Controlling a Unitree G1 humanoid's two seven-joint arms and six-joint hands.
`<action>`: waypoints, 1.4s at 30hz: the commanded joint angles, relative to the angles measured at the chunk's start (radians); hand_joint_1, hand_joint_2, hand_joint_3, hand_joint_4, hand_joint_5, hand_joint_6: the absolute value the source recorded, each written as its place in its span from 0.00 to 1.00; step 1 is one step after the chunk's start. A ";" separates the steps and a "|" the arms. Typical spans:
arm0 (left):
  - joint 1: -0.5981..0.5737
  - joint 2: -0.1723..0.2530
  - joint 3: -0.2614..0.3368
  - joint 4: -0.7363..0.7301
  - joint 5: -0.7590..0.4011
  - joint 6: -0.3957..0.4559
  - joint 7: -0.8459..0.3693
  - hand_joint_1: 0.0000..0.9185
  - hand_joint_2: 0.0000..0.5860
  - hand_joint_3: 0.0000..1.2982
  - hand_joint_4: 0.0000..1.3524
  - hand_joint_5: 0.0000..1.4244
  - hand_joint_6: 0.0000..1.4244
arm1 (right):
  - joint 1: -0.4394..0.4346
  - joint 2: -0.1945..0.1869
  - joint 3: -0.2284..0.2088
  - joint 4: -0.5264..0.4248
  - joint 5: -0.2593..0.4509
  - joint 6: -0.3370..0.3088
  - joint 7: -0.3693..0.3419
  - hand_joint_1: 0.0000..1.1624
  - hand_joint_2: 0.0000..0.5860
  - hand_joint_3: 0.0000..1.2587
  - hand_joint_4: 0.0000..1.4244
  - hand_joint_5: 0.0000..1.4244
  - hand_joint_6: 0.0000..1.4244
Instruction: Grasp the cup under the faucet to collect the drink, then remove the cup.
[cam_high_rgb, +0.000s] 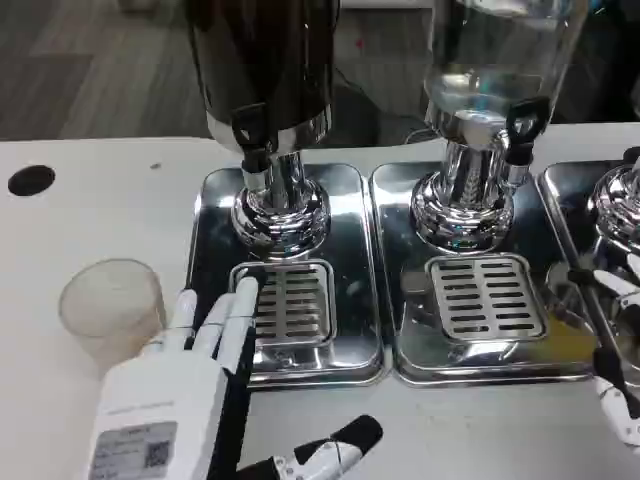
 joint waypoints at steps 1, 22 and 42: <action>-0.005 0.005 -0.003 0.015 0.000 -0.006 0.006 0.00 0.16 0.03 0.00 0.01 0.15 | -0.021 -0.033 0.000 0.011 -0.006 -0.008 0.021 0.52 0.96 0.16 0.04 0.01 0.00; 0.029 0.002 -0.015 0.013 0.010 -0.011 0.058 0.00 0.16 0.04 0.00 0.02 0.15 | -0.039 -0.082 -0.043 0.174 0.124 -0.126 0.022 0.51 0.92 0.17 0.04 0.02 0.00; 0.020 0.006 0.024 0.000 -0.015 -0.021 0.050 0.00 0.15 0.02 0.00 0.01 0.17 | -0.021 -0.060 -0.042 0.149 0.108 -0.137 0.021 0.51 0.90 0.17 0.05 0.03 0.00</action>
